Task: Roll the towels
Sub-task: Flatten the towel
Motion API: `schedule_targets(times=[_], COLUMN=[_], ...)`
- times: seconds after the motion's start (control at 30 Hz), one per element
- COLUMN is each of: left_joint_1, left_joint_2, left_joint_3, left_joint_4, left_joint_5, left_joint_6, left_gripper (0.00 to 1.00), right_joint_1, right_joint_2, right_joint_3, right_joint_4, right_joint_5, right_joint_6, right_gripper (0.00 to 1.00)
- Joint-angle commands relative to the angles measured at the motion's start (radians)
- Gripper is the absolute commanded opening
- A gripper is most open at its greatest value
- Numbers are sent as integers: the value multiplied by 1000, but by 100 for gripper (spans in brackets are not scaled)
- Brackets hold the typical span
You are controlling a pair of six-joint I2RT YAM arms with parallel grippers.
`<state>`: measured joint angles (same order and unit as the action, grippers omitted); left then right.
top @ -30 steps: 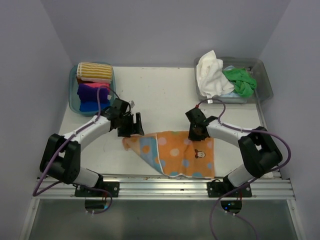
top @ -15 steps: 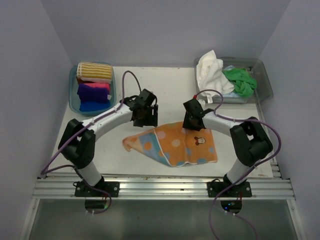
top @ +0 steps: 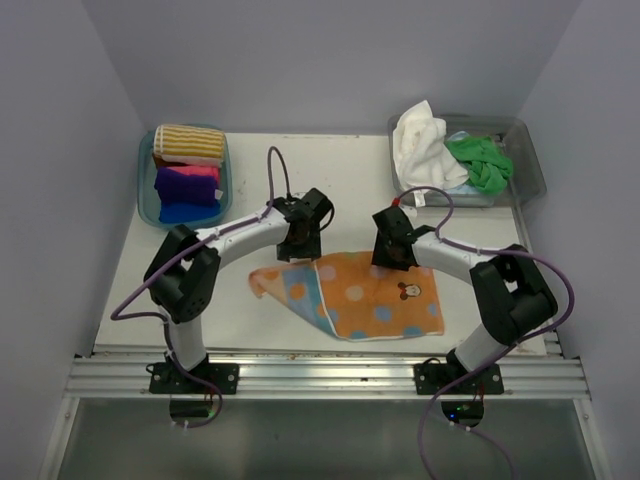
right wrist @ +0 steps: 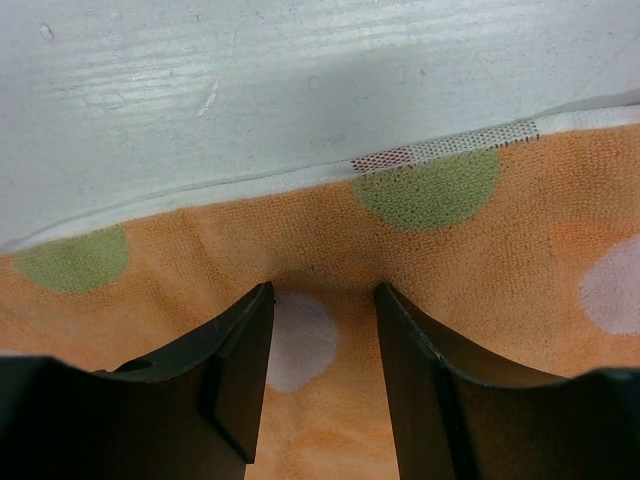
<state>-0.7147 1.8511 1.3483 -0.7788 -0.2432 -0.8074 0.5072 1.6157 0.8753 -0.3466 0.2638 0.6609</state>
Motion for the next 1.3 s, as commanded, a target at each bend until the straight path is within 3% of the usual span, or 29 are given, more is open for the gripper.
schedule_targets(times=[0.0,0.5,0.73,0.97,1.07,1.13,1.27], left_joint_1=[-38,-54,-52,-52,-52,-51,-31], left_joint_2=[3,152,142,39,-36,-96,-185], left_joint_3=[57,138,123,107,107,100,65], left_joint_4=[-2,-70,-85,-109,-126,-135,-129], left_joint_5=[-50,-84,-85,-71,-54,-50,-5], left_joint_6=[-38,-44,-35,-38,-27,-24,-9], left_gripper=[63,59,36,34,20,3,0], right_joint_1=[-6,-7,-7,-7,-6,-7,-6], right_joint_2=[-30,-8,4,16,19,21,12], right_joint_3=[-15,-9,-4,1,1,2,11], right_joint_4=[-19,-12,-20,-34,-37,-38,-52], right_joint_5=[14,-17,-14,-20,-23,-40,-55], right_joint_6=[-12,-24,-32,-40,-41,-47,-52], right_gripper=[50,50,50,50,50,50,50])
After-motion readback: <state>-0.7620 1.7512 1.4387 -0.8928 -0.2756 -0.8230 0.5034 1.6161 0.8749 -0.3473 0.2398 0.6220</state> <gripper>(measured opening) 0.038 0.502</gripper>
